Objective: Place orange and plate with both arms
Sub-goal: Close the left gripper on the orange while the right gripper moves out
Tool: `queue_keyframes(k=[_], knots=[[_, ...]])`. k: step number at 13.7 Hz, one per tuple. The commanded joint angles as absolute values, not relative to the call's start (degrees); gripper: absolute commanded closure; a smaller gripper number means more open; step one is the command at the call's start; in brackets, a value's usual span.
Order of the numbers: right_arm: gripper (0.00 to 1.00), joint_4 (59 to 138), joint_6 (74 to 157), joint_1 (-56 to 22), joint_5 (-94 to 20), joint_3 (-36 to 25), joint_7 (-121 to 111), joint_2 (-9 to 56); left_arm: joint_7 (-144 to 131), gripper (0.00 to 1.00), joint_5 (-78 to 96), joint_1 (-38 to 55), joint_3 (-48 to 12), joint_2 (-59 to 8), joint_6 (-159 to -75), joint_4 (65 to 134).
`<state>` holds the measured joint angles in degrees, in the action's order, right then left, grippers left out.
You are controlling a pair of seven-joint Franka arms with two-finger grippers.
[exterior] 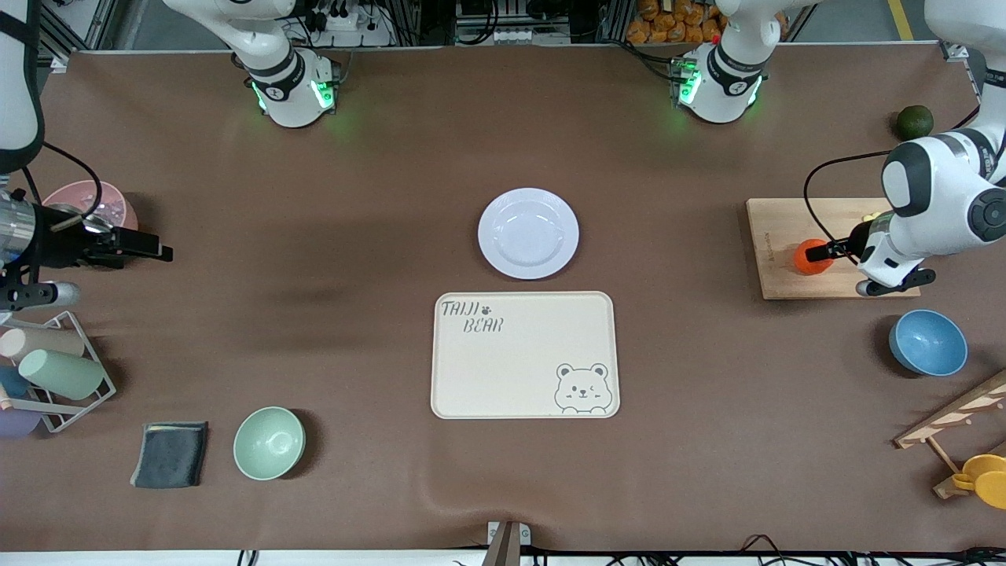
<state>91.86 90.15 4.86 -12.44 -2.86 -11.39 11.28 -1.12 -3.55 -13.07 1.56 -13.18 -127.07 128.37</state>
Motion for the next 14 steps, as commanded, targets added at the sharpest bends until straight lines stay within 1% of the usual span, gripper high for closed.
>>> queue_keyframes(k=[1,3,6,10,14], knots=[[0.00,91.67,88.25,5.36,-13.97,-2.37,-11.34,11.60,-0.26,0.00,-4.31,-13.80,1.05,-14.32,-129.37,128.76],[0.00,91.67,87.98,4.92,-16.94,-2.37,-11.34,12.30,-0.26,0.00,-4.31,-13.62,1.05,-14.68,-129.90,128.67],[0.00,92.02,87.72,5.62,-22.22,-2.37,-11.43,15.37,-0.26,0.00,-3.96,-13.71,0.97,-15.47,-130.08,128.32],[0.00,93.34,87.10,6.85,-25.74,-2.46,-11.43,16.34,-0.26,0.00,-3.87,-13.62,0.97,-17.48,-132.71,128.23],[0.00,96.68,87.45,6.77,-28.38,-2.46,-11.34,16.35,-0.35,0.00,-3.78,-13.80,0.97,-18.63,-133.07,128.23]])
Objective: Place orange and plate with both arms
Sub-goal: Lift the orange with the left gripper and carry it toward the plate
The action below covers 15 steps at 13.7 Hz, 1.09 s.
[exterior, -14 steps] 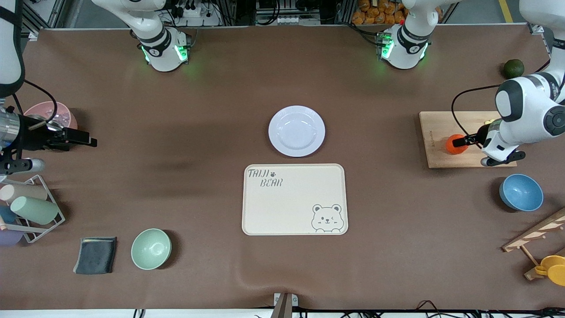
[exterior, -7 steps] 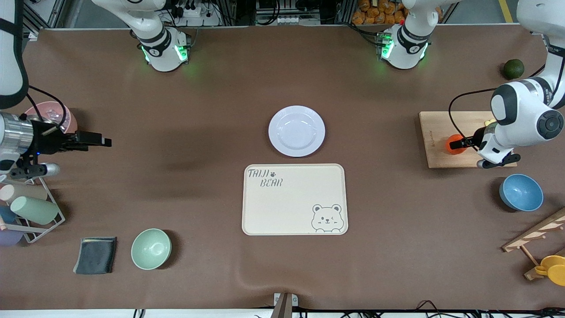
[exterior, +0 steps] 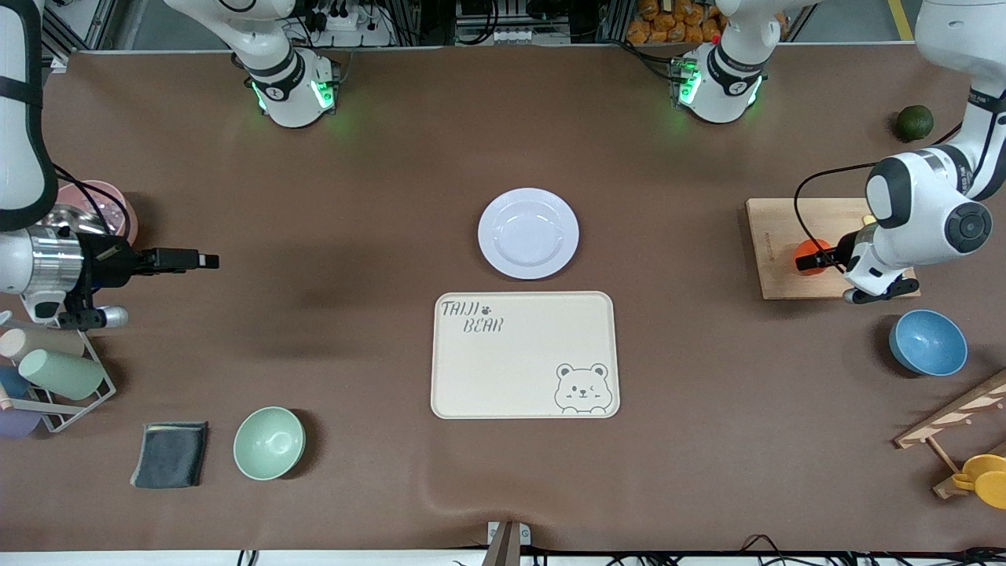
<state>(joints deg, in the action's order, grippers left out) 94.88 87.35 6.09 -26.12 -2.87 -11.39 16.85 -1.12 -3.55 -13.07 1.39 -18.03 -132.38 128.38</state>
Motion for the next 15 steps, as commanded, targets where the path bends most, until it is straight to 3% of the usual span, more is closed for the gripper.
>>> queue_keyframes(k=[1,2,3,7,8,11,15], knots=[[0.00,96.77,87.45,6.77,-28.74,-2.46,-11.34,16.43,-0.35,0.00,-3.78,-13.80,0.97,-18.89,-133.07,128.23],[0.00,96.77,87.45,6.68,-28.83,-2.46,-11.34,16.44,-0.26,0.00,-3.78,-13.97,0.97,-18.98,-133.07,128.23],[0.00,96.85,87.45,6.59,-28.92,-2.46,-11.34,16.44,-0.26,0.10,-3.78,-14.06,0.97,-19.16,-133.07,128.23],[0.00,98.26,87.45,6.94,-30.93,-2.46,-11.34,16.52,0.69,0.92,-3.95,-13.80,1.05,-19.34,-132.98,128.15],[0.00,98.61,87.54,6.94,-31.20,-2.46,-11.34,16.70,3.14,1.00,-3.96,-13.89,1.05,-19.34,-132.89,127.62],[0.00,100.36,87.45,6.85,-32.34,-2.46,-11.16,16.70,5.80,1.00,-3.78,-13.36,0.97,-16.62,-127.30,123.07],[0.00,103.43,87.80,6.77,-37.42,-2.46,-11.25,16.70,3.88,1.00,-2.29,-13.27,-5.78,-16.26,-114.38,110.77]])
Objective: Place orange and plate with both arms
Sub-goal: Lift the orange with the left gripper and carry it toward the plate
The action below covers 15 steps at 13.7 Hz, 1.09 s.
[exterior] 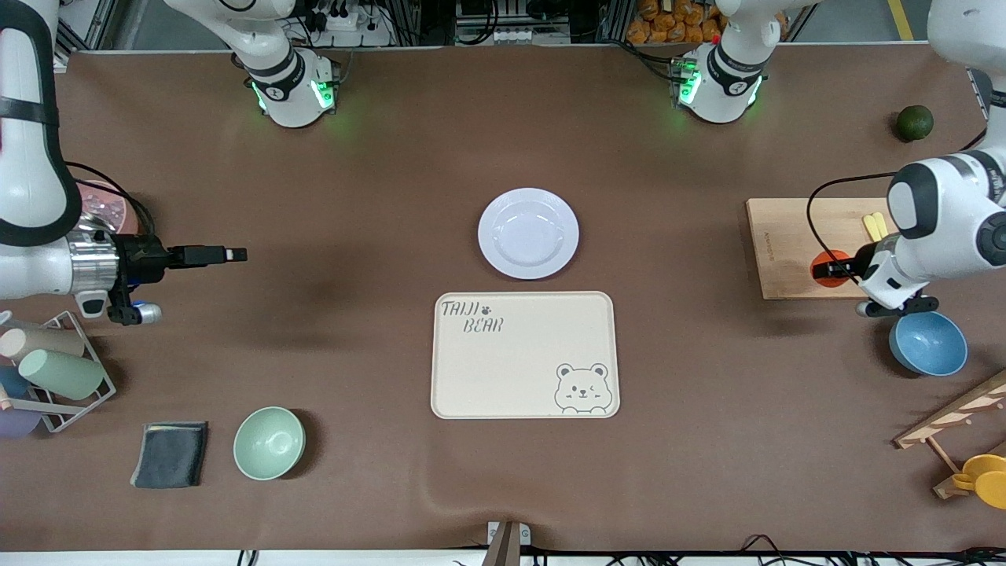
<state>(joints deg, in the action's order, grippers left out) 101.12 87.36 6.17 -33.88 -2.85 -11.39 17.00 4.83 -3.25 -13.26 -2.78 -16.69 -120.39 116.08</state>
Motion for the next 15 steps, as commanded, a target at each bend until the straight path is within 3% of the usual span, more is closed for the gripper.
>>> queue_keyframes(k=[1,9,15], knots=[[0.00,104.84,88.32,6.94,-39.62,-2.46,-11.25,16.61,0.91,1.00,-1.94,-13.27,-8.76,-16.26,-111.56,108.39],[0.00,110.29,94.01,4.04,-40.43,-2.20,-12.04,15.30,-34.41,1.00,-1.05,-12.40,-30.13,-17.40,-108.02,102.49],[0.00,119.70,101.42,0.97,-48.60,-2.29,-16.70,11.78,-51.48,1.00,0.26,-3.70,-31.73,-19.25,-111.17,102.30]])
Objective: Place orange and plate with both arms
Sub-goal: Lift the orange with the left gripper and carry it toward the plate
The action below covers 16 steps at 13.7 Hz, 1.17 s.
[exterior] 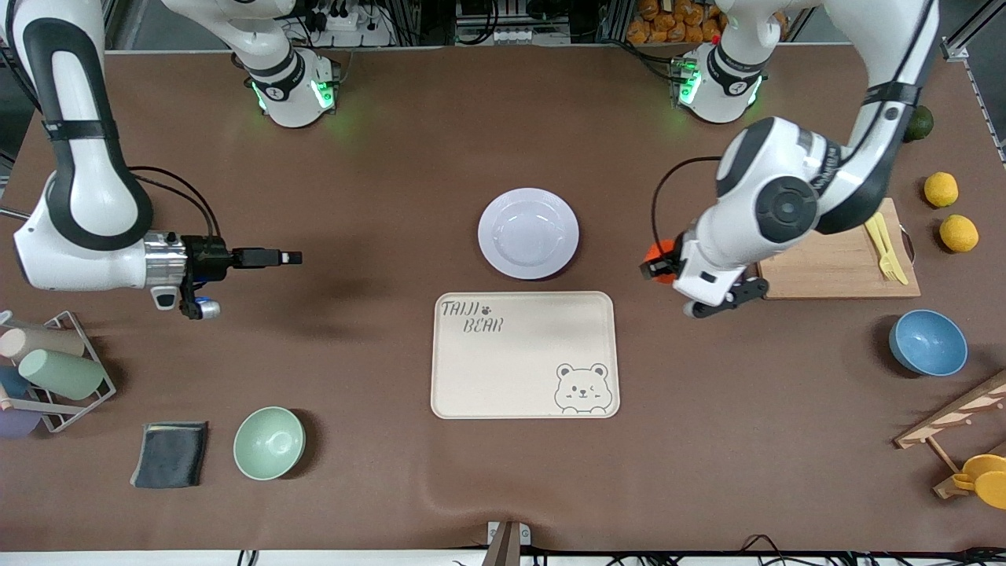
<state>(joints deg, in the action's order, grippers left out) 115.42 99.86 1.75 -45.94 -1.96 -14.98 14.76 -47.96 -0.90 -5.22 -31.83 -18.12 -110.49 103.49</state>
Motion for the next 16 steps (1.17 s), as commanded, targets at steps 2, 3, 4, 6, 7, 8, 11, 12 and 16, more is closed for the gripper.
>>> queue_keyframes(k=[2,3,4,6,7,8,11,12,16], knots=[[0.00,121.80,104.22,-0.43,-51.93,-2.20,-18.71,12.22,-55.70,1.00,0.96,-1.16,-31.73,-19.60,-112.06,102.66],[0.00,123.64,107.11,-2.53,-53.07,-2.20,-19.94,12.04,-57.72,1.00,1.05,0.51,-31.73,-20.03,-112.58,103.00],[0.00,124.53,109.05,-3.59,-54.39,-2.20,-20.82,12.30,-60.27,1.00,1.05,2.09,-31.64,-20.30,-113.46,103.88],[0.00,126.38,111.17,-5.88,-58.42,-2.20,-21.61,12.57,-64.75,1.00,0.97,5.00,-31.64,-21.09,-117.23,105.72],[0.00,127.95,114.05,-7.72,-60.19,-2.20,-23.36,12.48,-66.86,1.00,0.97,6.31,-31.64,-21.88,-118.29,105.82],[0.00,128.49,115.56,-8.78,-61.25,-2.20,-26.08,12.65,-69.15,1.00,0.97,7.98,-31.64,-22.93,-119.00,105.73],[0.00,129.11,116.10,-9.49,-62.93,-2.20,-28.91,13.88,-78.19,1.00,-0.52,14.13,-31.38,-27.14,-124.26,106.00],[0.00,129.63,116.54,-9.93,-63.36,-2.20,-30.13,13.97,-80.83,1.00,-1.75,15.02,-31.38,-28.55,-126.10,105.91],[0.00,130.34,116.80,-10.81,-68.36,-2.20,-35.67,15.89,-85.52,1.00,-3.52,18.19,-31.29,-33.48,-129.29,106.43]])
